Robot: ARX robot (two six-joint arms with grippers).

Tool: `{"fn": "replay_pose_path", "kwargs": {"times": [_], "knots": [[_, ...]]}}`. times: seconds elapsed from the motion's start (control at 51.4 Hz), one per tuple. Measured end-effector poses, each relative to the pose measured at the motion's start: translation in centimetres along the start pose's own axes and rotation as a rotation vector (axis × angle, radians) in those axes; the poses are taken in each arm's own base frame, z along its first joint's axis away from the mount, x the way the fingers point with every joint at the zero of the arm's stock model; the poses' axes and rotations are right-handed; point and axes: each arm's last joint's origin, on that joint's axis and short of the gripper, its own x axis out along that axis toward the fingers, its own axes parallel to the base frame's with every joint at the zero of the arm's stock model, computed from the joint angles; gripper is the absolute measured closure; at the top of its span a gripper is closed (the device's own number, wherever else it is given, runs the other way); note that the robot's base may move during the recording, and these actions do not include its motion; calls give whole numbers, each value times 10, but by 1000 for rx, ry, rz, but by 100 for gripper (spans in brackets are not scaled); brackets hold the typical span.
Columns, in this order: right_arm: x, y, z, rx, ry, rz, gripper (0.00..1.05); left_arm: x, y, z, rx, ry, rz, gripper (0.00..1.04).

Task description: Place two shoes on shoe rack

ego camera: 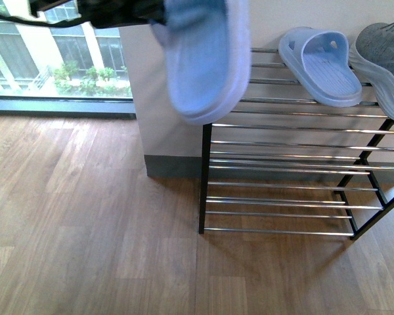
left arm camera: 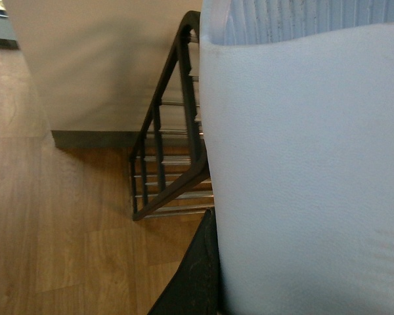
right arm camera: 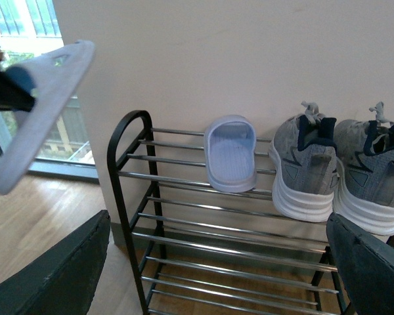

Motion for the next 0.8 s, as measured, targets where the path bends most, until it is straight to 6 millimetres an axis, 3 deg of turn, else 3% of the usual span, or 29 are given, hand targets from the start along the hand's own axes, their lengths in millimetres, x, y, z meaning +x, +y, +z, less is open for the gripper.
{"fn": "replay_pose_path", "kwargs": {"times": [0.253,0.428,0.622,0.797], "knots": [[0,0,0,0,0,0,9,78,-43,36,-3,44,-9,103],[0,0,0,0,0,0,9,114,-64,51,2,50,11,103],[0,0,0,0,0,0,9,146,-76,51,6,87,92,103],[0,0,0,0,0,0,9,173,-73,36,28,153,198,103]]}}
